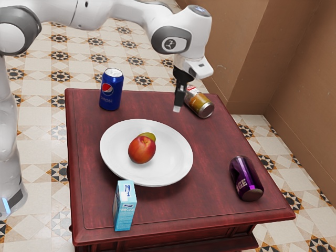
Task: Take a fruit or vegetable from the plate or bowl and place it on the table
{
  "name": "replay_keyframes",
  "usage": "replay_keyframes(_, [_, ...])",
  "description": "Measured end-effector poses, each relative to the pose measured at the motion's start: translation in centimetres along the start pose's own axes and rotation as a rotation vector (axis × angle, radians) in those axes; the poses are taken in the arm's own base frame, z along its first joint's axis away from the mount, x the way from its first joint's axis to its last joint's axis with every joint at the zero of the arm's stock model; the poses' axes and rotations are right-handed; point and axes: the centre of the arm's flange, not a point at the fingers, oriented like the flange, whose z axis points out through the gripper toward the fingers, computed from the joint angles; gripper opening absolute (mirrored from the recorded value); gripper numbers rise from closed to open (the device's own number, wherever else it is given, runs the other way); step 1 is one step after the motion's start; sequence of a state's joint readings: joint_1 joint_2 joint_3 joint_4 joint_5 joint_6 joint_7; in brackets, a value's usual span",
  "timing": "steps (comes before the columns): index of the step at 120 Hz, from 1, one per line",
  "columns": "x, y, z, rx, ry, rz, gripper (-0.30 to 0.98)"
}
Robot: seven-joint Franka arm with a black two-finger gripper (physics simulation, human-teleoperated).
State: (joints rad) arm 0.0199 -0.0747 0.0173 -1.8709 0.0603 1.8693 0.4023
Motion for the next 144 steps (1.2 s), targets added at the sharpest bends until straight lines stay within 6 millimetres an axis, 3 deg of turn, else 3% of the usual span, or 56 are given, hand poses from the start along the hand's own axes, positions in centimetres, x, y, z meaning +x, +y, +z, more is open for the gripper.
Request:
replay_keyframes(32, [0.1,2.1,1.6,-0.016,-0.025,0.132,0.69])
replay_keyframes(63, [-3.5,3.4,2.7,-0.034,-0.055,0.212,0.69])
replay_keyframes(94, [-3.9,3.9,4.8,-0.048,-0.046,0.289,0.69])
replay_keyframes(122, [-4.2,1.3,4.0,-0.121,0.002,-0.020,0.69])
replay_keyframes(144, [-4.1,1.0,3.9,-0.161,0.003,-0.244,0.69])
